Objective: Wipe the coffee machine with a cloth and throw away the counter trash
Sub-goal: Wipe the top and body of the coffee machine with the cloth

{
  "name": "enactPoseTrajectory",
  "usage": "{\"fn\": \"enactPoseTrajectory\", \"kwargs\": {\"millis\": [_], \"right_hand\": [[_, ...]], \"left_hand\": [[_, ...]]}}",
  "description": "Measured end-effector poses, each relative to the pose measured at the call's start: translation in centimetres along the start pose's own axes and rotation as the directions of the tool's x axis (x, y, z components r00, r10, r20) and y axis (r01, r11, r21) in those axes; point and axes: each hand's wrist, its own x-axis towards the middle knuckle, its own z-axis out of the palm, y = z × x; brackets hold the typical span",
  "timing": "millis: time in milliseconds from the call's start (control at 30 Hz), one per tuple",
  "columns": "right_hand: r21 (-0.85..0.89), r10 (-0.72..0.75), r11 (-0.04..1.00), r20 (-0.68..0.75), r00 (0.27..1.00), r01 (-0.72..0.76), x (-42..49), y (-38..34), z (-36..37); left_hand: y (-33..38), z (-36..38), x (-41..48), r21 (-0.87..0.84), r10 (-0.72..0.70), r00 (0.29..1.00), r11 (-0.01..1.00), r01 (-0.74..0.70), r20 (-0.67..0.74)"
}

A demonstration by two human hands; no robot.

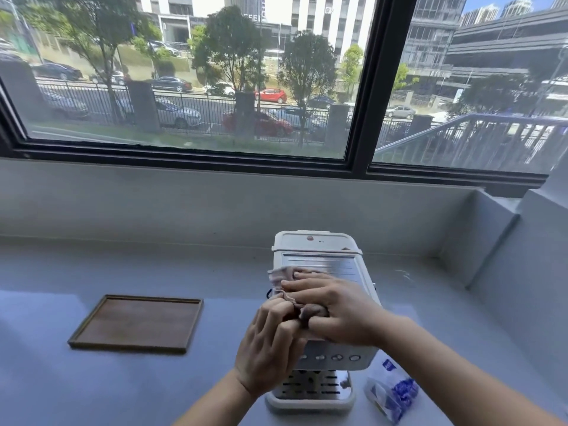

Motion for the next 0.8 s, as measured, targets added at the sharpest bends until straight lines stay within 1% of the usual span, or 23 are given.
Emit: {"fn": "enactPoseTrajectory", "kwargs": {"millis": [33, 67, 100, 167, 200, 233, 300, 333, 367, 400, 467, 500, 533, 567, 600, 633, 667, 700, 733, 800], "right_hand": [[0.016, -0.002, 1.0, 0.019, 1.0, 0.002, -0.9, 0.2, -0.3], [0.032, 0.048, 0.998, 0.0, 0.999, -0.048, -1.7, 0.9, -1.1], [0.047, 0.138, 0.99, -0.055, 0.989, -0.135, -2.6, 1.8, -1.9], [0.065, 0.299, 0.954, -0.209, 0.931, -0.292, -4.1, 2.8, -2.7], [0.037, 0.33, 0.942, -0.26, 0.907, -0.332, -4.3, 2.4, -2.5], [0.001, 0.322, 0.943, -0.269, 0.908, -0.334, -4.3, 1.7, -2.0], [-0.008, 0.247, 0.967, -0.203, 0.948, -0.254, -4.5, 0.5, -0.5], [0.014, 0.224, 0.974, -0.163, 0.961, -0.225, -4.6, 0.4, -0.3], [0.031, 0.238, 0.971, -0.161, 0.958, -0.236, -4.5, 0.7, -0.6], [0.044, 0.273, 0.962, -0.2, 0.941, -0.27, -4.3, 1.5, -1.2], [0.099, 0.408, 0.912, -0.302, 0.862, -0.397, -3.5, 2.9, -2.5], [0.131, 0.466, 0.883, -0.348, 0.814, -0.45, -3.2, 3.2, -2.6], [0.153, 0.5, 0.864, -0.372, 0.782, -0.479, -3.0, 3.0, -2.3], [0.155, 0.506, 0.86, -0.386, 0.771, -0.486, -3.2, 2.6, -1.7], [0.135, 0.478, 0.874, -0.403, 0.78, -0.467, -3.8, 2.1, -0.8], [0.121, 0.447, 0.89, -0.409, 0.795, -0.439, -4.6, 1.6, 0.0], [0.123, 0.425, 0.902, -0.406, 0.809, -0.413, -5.4, 1.3, 0.4], [0.138, 0.427, 0.902, -0.409, 0.806, -0.408, -5.7, 1.6, 0.2], [0.163, 0.451, 0.891, -0.424, 0.785, -0.424, -5.3, 2.3, -0.3], [0.223, 0.549, 0.834, -0.432, 0.715, -0.506, -4.0, 3.0, -1.4]], "left_hand": [[0.0, 0.0, 0.0, -0.008, -0.001, 1.0, 1.0, 0.001, -0.006], [0.1, 0.0, 0.1, -0.014, -0.005, 1.0, 1.0, 0.005, -0.007], [0.1, -0.1, 0.1, -0.019, -0.013, 1.0, 1.0, 0.013, 0.001], [0.5, -0.6, 0.4, -0.027, -0.036, 0.999, 0.999, 0.036, 0.016], [0.7, -0.9, 0.8, -0.024, -0.059, 0.998, 0.998, 0.059, 0.023], [1.0, -1.2, 1.3, -0.008, -0.089, 0.995, 0.996, 0.09, 0.037], [1.5, -1.8, 3.0, 0.064, -0.145, 0.982, 0.988, 0.138, 0.124], [1.8, -2.1, 4.1, 0.126, -0.177, 0.965, 0.98, 0.154, 0.195], [2.2, -2.3, 5.2, 0.201, -0.218, 0.936, 0.965, 0.166, 0.277], [2.5, -2.3, 6.3, 0.282, -0.271, 0.891, 0.944, 0.172, 0.363], [3.1, -1.9, 7.9, 0.419, -0.379, 0.766, 0.894, 0.159, 0.519], [3.3, -1.5, 8.3, 0.46, -0.422, 0.71, 0.874, 0.154, 0.564], [3.4, -1.0, 8.6, 0.483, -0.458, 0.655, 0.861, 0.159, 0.601], [3.5, -0.7, 8.8, 0.494, -0.489, 0.606, 0.851, 0.176, 0.627], [3.5, -0.3, 8.9, 0.496, -0.507, 0.577, 0.847, 0.192, 0.641], [3.3, 0.1, 8.8, 0.499, -0.514, 0.567, 0.844, 0.199, 0.644], [3.2, 0.3, 8.7, 0.501, -0.519, 0.57, 0.841, 0.205, 0.637], [3.1, 0.4, 8.6, 0.501, -0.521, 0.581, 0.839, 0.212, 0.625], [3.1, 0.4, 8.5, 0.497, -0.516, 0.594, 0.841, 0.215, 0.617], [3.0, 0.3, 8.3, 0.491, -0.504, 0.602, 0.847, 0.205, 0.619]]}}
